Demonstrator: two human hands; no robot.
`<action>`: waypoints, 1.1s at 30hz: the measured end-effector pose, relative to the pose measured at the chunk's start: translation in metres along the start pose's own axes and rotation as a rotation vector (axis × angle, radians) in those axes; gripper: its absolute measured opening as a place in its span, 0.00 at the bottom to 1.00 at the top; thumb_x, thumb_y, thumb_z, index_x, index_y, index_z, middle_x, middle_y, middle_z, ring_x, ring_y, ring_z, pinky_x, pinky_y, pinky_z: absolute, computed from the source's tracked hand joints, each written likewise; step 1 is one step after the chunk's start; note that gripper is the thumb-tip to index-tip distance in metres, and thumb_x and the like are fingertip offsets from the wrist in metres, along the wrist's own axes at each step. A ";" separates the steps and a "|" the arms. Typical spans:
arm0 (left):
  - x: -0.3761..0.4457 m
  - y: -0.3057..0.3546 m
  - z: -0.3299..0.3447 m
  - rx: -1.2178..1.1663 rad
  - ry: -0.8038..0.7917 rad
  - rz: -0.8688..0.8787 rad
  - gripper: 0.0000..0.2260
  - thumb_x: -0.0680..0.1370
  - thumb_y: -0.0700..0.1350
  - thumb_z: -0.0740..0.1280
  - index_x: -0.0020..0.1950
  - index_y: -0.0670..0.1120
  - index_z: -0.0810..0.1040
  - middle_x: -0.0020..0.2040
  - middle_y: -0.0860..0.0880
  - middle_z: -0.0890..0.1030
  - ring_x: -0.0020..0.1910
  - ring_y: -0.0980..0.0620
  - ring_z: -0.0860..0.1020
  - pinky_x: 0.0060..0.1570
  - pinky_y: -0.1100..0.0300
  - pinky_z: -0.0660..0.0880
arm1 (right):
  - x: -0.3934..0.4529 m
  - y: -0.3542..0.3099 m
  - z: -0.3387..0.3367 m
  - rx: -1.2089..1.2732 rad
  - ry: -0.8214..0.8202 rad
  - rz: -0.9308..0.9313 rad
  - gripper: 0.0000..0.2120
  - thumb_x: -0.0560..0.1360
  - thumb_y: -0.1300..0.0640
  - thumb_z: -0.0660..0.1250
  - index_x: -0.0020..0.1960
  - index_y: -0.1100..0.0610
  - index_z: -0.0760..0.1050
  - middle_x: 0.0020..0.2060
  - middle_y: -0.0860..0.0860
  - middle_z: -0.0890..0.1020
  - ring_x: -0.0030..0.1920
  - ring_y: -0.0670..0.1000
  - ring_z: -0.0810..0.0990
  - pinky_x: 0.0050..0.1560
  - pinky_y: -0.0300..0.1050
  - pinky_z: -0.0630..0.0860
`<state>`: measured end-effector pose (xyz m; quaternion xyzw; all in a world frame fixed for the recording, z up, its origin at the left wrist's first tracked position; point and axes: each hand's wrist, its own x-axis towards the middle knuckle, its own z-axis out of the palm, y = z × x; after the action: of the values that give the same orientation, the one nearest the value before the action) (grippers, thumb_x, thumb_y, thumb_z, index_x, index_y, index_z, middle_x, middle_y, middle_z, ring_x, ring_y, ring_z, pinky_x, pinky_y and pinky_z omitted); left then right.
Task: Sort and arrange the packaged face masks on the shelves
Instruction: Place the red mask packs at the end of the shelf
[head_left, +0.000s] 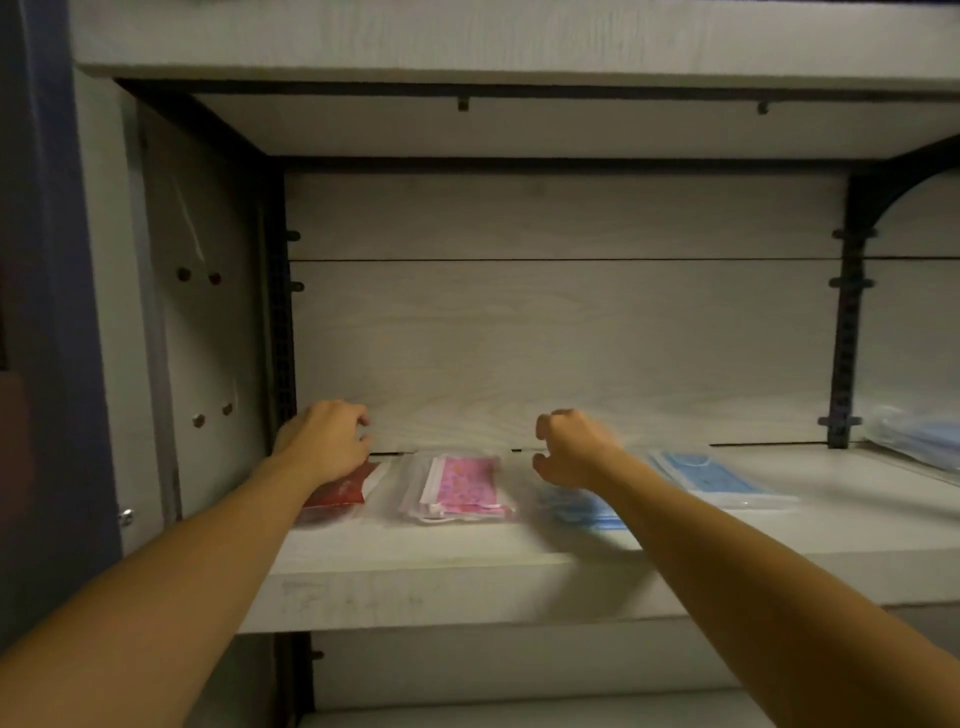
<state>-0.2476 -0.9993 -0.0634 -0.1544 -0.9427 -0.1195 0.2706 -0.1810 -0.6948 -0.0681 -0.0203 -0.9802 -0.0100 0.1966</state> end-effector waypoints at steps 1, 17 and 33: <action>-0.001 0.012 -0.004 0.046 -0.019 0.029 0.15 0.79 0.52 0.66 0.64 0.51 0.80 0.62 0.48 0.81 0.56 0.46 0.80 0.54 0.53 0.79 | -0.006 0.009 -0.006 -0.018 -0.015 0.009 0.19 0.77 0.51 0.66 0.65 0.57 0.74 0.59 0.57 0.78 0.55 0.59 0.79 0.56 0.53 0.79; -0.035 0.204 0.001 0.106 -0.083 0.220 0.13 0.79 0.53 0.62 0.59 0.53 0.80 0.57 0.49 0.82 0.53 0.45 0.80 0.50 0.56 0.77 | -0.134 0.158 -0.063 -0.195 -0.101 0.141 0.14 0.78 0.54 0.63 0.62 0.58 0.74 0.53 0.55 0.78 0.48 0.56 0.78 0.48 0.49 0.77; -0.097 0.335 0.008 0.119 -0.094 0.263 0.13 0.80 0.52 0.61 0.61 0.51 0.79 0.59 0.48 0.80 0.54 0.45 0.79 0.49 0.55 0.76 | -0.232 0.258 -0.091 -0.193 -0.071 0.145 0.08 0.77 0.56 0.66 0.54 0.58 0.74 0.43 0.53 0.78 0.41 0.54 0.79 0.45 0.51 0.82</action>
<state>-0.0541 -0.7095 -0.0751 -0.2656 -0.9314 -0.0197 0.2483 0.0790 -0.4484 -0.0708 -0.1102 -0.9770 -0.0894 0.1589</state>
